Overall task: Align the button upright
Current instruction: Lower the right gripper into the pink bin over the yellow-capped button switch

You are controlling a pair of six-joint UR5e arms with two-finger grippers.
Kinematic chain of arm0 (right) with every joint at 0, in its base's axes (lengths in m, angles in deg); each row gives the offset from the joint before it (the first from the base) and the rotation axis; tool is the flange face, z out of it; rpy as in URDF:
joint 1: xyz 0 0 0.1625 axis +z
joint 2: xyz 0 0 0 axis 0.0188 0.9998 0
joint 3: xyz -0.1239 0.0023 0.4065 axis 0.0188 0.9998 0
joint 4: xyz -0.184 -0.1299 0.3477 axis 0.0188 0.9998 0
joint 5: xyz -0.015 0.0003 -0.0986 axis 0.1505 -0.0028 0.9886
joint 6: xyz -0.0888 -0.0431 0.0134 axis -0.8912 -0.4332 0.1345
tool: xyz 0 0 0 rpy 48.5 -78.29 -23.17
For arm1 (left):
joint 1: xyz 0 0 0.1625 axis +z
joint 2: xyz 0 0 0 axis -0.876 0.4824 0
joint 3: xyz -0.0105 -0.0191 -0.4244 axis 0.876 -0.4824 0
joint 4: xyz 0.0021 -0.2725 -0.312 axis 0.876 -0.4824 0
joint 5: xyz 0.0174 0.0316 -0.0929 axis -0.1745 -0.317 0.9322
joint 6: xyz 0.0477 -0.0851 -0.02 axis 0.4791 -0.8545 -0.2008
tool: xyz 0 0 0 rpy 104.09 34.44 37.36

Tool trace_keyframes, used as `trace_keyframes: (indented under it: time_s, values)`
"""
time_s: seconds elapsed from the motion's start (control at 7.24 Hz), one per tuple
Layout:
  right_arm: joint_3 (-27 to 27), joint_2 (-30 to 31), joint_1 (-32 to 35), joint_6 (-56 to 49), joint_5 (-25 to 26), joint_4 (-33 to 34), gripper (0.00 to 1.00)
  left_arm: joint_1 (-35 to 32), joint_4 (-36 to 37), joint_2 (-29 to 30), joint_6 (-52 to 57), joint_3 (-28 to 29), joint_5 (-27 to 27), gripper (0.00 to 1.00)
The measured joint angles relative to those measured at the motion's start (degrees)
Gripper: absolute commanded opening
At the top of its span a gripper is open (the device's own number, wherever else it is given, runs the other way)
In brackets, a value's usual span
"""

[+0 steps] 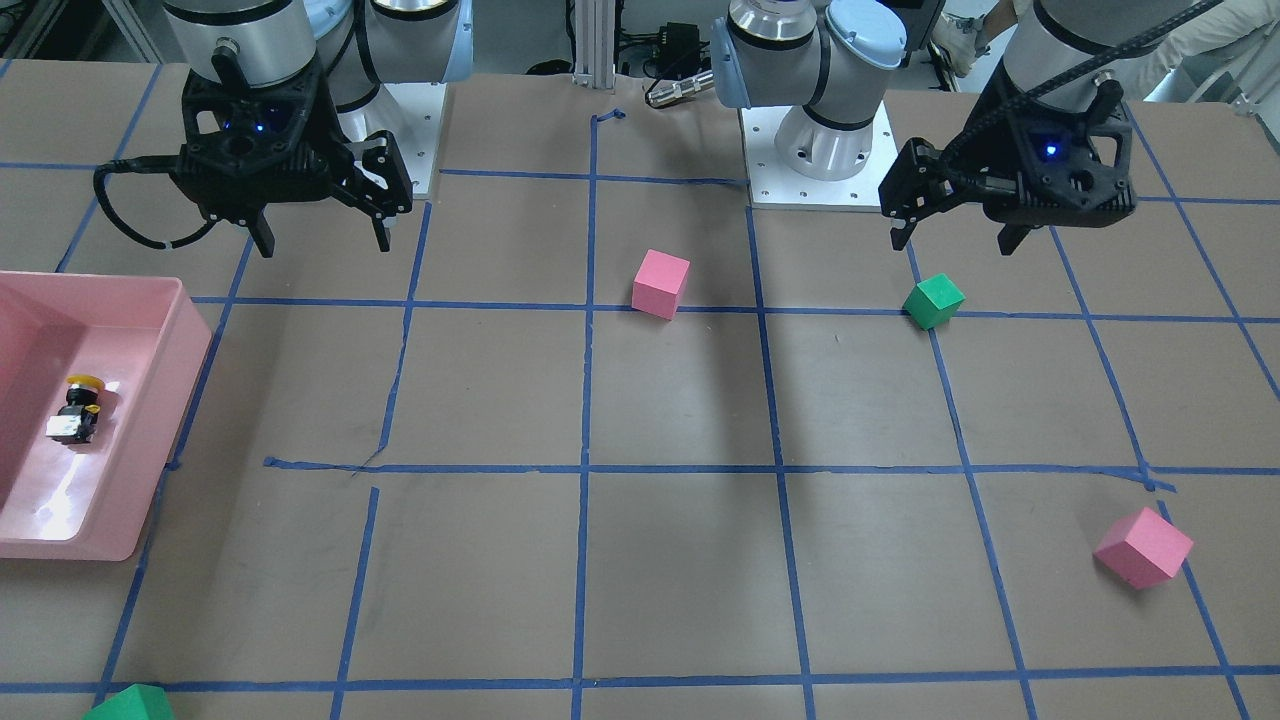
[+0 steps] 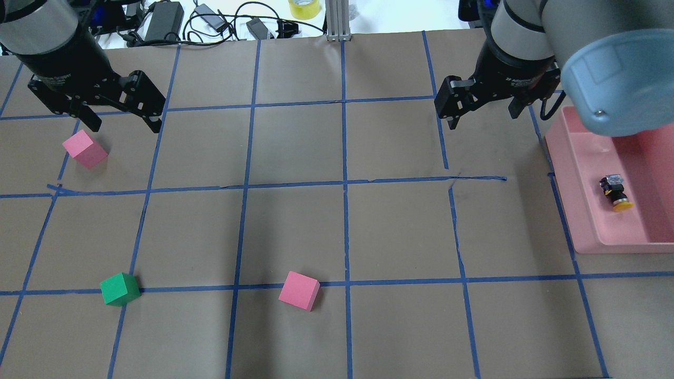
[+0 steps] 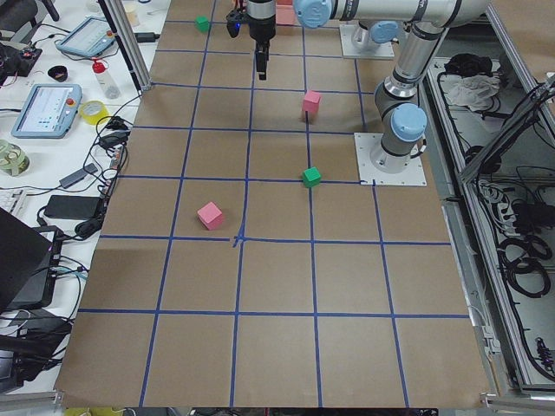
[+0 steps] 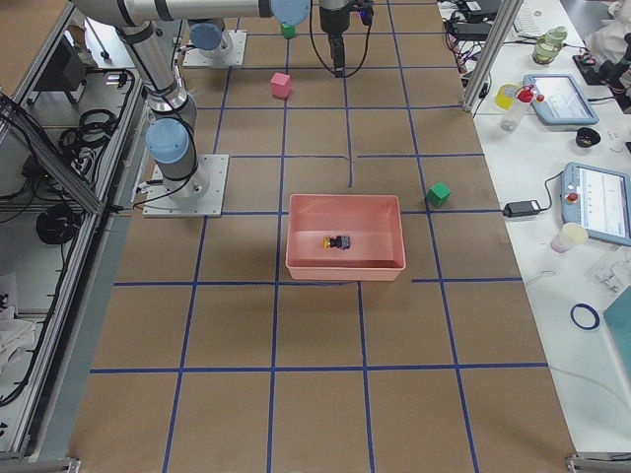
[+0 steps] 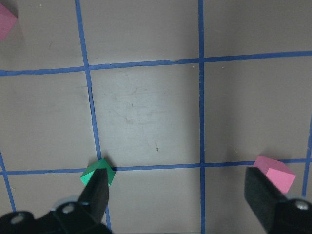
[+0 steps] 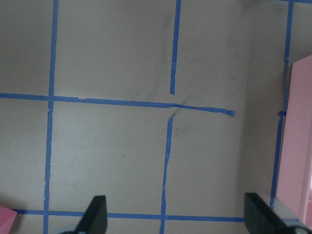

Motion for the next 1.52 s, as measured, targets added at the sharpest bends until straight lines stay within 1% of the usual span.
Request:
trace_keyframes:
  time_s: [0.28, 0.41, 0.55, 0.69, 0.83, 0.97, 1.24, 1.52]
  values:
    - [0.23, -0.01, -2.14, -0.20, 0.07, 0.43, 1.00, -0.01, 0.39, 0.16, 0.12, -0.44, 0.10, 1.00]
    - [0.33, -0.25, -4.93, -1.15, -0.05, 0.80, 1.00, -0.01, 0.53, 0.20, 0.14, -0.62, 0.07, 1.00]
    - [0.28, -0.91, -8.63, -2.75, -0.03, 0.84, 1.00, -0.01, 0.58, 0.20, 0.15, -0.74, -0.05, 1.00]
    - [-0.10, -1.74, -12.93, -6.60, -0.08, 0.87, 1.00, -0.01, 0.61, 0.20, 0.15, -0.86, -0.16, 1.00]
    - [-1.14, -2.61, -17.88, -12.84, -0.27, 1.58, 1.00, -0.01, 0.61, 0.20, 0.15, -1.01, -0.23, 1.00]
    - [-2.96, -4.35, -23.90, -19.44, -0.60, 3.93, 1.00, -0.01, 0.62, 0.17, 0.26, -1.14, -0.29, 1.00]
    - [-7.83, -9.00, -34.26, -30.22, -1.99, 12.65, 1.00, -0.01, 0.61, 0.12, 1.21, -1.26, -0.36, 1.00]
    - [-14.26, -11.11, -40.86, -37.36, -3.27, 20.97, 1.00, 0.01, 0.61, 0.12, 1.52, -1.30, -0.37, 1.00]
